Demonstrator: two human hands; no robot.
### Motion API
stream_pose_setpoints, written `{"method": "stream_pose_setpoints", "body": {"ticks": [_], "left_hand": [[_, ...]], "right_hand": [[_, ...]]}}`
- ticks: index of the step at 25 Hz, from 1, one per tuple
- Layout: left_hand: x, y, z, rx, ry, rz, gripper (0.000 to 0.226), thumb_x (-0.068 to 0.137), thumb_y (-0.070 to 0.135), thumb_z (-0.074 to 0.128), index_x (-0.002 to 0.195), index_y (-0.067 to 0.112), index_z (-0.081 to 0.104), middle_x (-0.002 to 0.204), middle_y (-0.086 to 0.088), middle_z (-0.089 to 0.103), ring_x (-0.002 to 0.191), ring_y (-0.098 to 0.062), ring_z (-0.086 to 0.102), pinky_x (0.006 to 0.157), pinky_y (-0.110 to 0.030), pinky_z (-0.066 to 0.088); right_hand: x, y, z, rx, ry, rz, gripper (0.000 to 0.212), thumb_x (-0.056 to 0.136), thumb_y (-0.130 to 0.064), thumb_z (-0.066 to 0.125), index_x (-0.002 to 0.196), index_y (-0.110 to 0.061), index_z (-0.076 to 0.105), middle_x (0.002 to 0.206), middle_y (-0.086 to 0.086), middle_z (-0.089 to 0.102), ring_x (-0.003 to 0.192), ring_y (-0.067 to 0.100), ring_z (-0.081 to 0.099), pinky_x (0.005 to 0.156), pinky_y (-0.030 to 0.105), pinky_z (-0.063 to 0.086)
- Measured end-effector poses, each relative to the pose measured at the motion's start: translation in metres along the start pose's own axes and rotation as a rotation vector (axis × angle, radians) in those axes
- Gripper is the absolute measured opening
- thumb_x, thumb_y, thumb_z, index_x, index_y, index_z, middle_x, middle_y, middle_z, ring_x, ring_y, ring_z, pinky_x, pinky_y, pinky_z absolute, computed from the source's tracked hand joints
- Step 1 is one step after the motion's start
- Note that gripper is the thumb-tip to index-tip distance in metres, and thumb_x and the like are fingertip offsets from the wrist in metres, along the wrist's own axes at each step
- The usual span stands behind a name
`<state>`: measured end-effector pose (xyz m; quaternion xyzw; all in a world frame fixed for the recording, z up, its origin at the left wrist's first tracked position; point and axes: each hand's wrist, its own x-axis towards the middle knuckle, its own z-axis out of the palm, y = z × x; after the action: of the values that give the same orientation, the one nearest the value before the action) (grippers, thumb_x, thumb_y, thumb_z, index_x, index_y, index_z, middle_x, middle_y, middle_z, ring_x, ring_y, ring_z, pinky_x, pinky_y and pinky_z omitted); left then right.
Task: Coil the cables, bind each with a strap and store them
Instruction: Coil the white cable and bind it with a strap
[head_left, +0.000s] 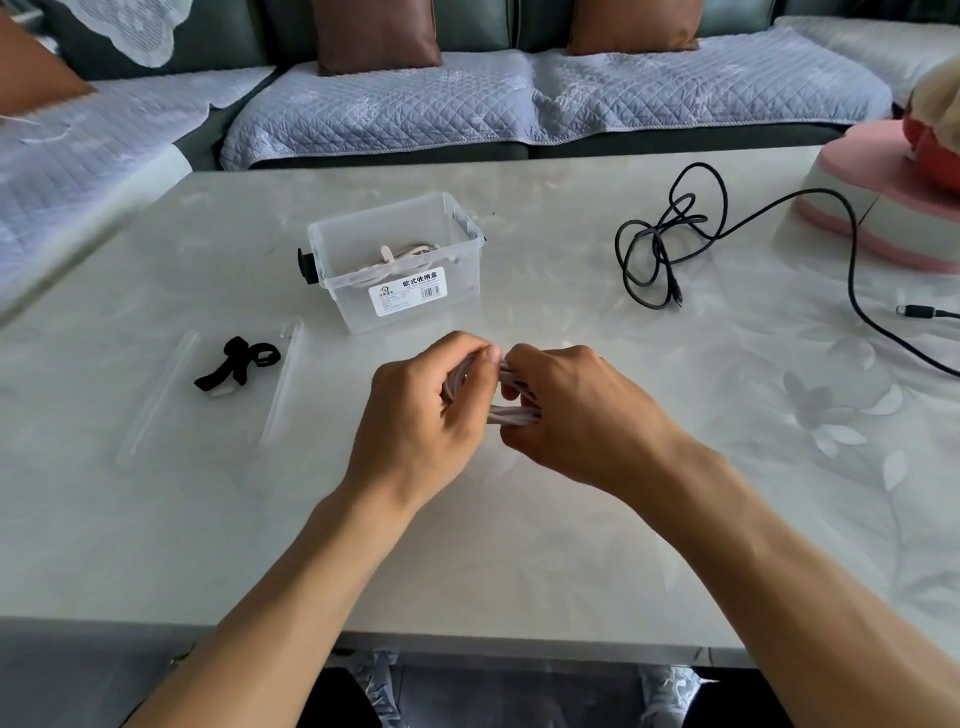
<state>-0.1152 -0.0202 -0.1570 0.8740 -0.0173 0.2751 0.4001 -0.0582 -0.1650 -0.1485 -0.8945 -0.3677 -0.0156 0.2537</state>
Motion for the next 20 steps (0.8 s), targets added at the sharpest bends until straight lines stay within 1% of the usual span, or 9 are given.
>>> {"method": "stream_pose_setpoints", "body": {"ticks": [2,4,7,9,11,13,16,18,20], "left_hand": [[0.002,-0.001,-0.001,-0.012,0.026,-0.006,0.024,0.096,0.027,0.052,0.082,0.012,0.066,0.055,0.009,0.047,0.053,-0.009,0.042,0.052,-0.014,0.031],[0.004,0.0,-0.002,-0.035,0.041,-0.012,0.026,0.096,0.026,0.052,0.08,0.01,0.065,0.054,0.008,0.041,0.053,-0.009,0.038,0.05,-0.014,0.028],[0.005,0.0,-0.001,-0.079,0.044,-0.041,0.026,0.094,0.027,0.053,0.079,0.01,0.065,0.055,0.011,0.046,0.053,-0.007,0.041,0.052,-0.014,0.032],[0.005,0.001,0.001,-0.229,0.054,-0.174,0.022,0.089,0.031,0.059,0.08,0.012,0.066,0.055,0.013,0.051,0.051,-0.005,0.044,0.052,-0.017,0.035],[0.003,0.007,0.004,-0.446,0.056,-0.35,0.026,0.078,0.04,0.067,0.083,0.015,0.068,0.059,0.008,0.055,0.051,-0.015,0.046,0.05,-0.024,0.037],[0.0,0.012,0.005,-0.536,0.051,-0.396,0.032,0.07,0.046,0.071,0.087,0.02,0.068,0.066,0.005,0.06,0.056,-0.015,0.05,0.051,-0.022,0.039],[0.0,0.013,0.002,-0.422,0.085,-0.278,0.008,0.083,0.024,0.069,0.084,0.017,0.067,0.069,0.013,0.062,0.062,-0.004,0.056,0.058,-0.012,0.041],[0.002,0.01,0.002,-0.322,0.096,-0.237,0.01,0.088,0.013,0.064,0.078,0.014,0.064,0.067,0.013,0.061,0.062,-0.001,0.054,0.059,-0.011,0.041],[0.003,0.01,0.002,-0.283,0.068,-0.229,0.011,0.088,0.012,0.061,0.078,0.015,0.062,0.067,0.013,0.06,0.062,0.0,0.053,0.06,-0.01,0.041]], "right_hand": [[0.0,-0.002,-0.002,0.053,0.014,0.04,0.023,0.074,-0.023,0.066,0.083,-0.024,0.046,0.071,-0.006,0.053,0.066,0.024,0.049,0.054,0.032,0.043],[0.0,-0.003,-0.003,0.066,0.041,0.073,0.022,0.07,-0.028,0.069,0.077,-0.022,0.049,0.067,-0.004,0.056,0.063,0.024,0.05,0.053,0.031,0.044],[0.002,-0.004,-0.002,0.006,0.026,0.092,0.025,0.071,-0.031,0.067,0.067,-0.024,0.044,0.063,0.001,0.053,0.061,0.027,0.047,0.048,0.028,0.033],[0.002,-0.003,-0.001,0.035,0.022,0.089,0.033,0.074,-0.028,0.066,0.061,-0.024,0.036,0.058,0.0,0.046,0.057,0.026,0.042,0.048,0.029,0.029],[0.004,-0.003,0.0,0.086,0.056,0.063,0.035,0.074,-0.024,0.066,0.059,-0.022,0.034,0.052,-0.003,0.039,0.053,0.022,0.035,0.048,0.03,0.029],[0.005,-0.006,0.0,0.119,0.056,0.027,0.03,0.074,-0.02,0.065,0.061,-0.019,0.038,0.049,-0.004,0.036,0.051,0.019,0.033,0.048,0.029,0.029],[0.005,-0.011,-0.001,0.117,-0.013,0.036,0.02,0.075,-0.023,0.065,0.069,-0.012,0.049,0.054,-0.001,0.045,0.055,0.022,0.042,0.05,0.033,0.037],[0.004,-0.012,-0.004,0.089,-0.033,0.085,0.021,0.074,-0.027,0.066,0.071,-0.011,0.052,0.059,0.003,0.05,0.059,0.025,0.046,0.049,0.032,0.038],[0.004,-0.012,-0.006,0.057,-0.033,0.122,0.023,0.073,-0.031,0.067,0.071,-0.012,0.054,0.06,0.004,0.052,0.059,0.025,0.047,0.048,0.03,0.037]]}}
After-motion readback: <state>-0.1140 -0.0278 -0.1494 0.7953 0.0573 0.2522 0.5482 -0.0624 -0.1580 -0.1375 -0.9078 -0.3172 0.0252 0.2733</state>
